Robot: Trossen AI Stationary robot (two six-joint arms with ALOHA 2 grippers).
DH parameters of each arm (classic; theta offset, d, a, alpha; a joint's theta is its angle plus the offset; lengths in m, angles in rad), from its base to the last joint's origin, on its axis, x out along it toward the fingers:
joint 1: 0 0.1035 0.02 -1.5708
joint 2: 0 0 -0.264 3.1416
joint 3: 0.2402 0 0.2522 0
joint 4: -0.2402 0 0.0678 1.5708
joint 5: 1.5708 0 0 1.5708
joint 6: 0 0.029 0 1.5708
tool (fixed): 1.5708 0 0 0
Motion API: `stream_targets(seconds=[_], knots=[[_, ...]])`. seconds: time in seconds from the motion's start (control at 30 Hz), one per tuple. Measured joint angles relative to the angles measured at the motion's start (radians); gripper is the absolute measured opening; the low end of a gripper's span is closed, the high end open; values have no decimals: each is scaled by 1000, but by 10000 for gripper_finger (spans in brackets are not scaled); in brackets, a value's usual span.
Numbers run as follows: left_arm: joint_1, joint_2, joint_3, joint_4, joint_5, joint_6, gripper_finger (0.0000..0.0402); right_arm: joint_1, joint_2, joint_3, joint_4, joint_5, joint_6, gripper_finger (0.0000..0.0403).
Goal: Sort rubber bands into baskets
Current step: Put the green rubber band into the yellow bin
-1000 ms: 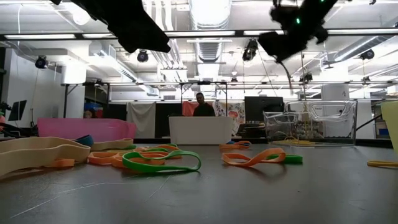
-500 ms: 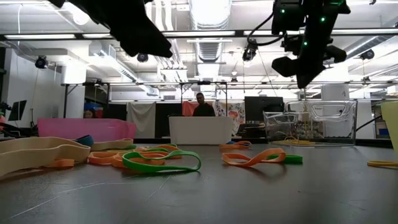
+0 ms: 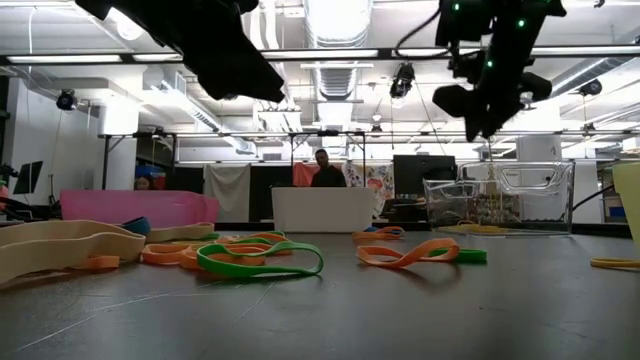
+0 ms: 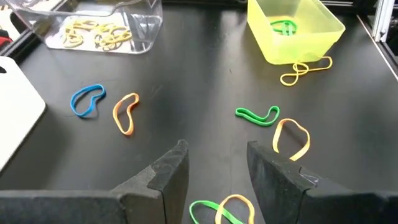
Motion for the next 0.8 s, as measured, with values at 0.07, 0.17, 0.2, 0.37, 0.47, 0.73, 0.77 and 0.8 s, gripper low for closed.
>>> stream_targets(seconds=[0.07, 0.17, 0.2, 0.37, 0.47, 0.73, 0.77, 0.8], knots=[[-6, -2, 0, -18, 3, -17, 146, 44, 0, 3, 35, 0, -16, 150], [-10, -3, 0, -66, 49, -61, 146, 123, -3, 3, 98, -2, -65, 156], [-10, -3, 2, -95, 78, -81, 146, 153, -4, 3, 121, -3, -85, 157], [-14, -3, 27, -277, 164, -172, 146, 282, -2, 3, 207, -3, -134, 153], [-14, -3, 25, -339, 164, -190, 146, 346, 0, -2, 243, -1, -132, 148], [-14, 73, 21, -264, 157, -199, 146, 470, 4, -47, 361, 9, -132, 139], [-14, 89, 21, -252, 155, -199, 146, 479, 5, -52, 367, 9, -130, 139], [-14, 103, 21, -249, 146, -196, 146, 486, 5, -56, 372, 9, -128, 139]])
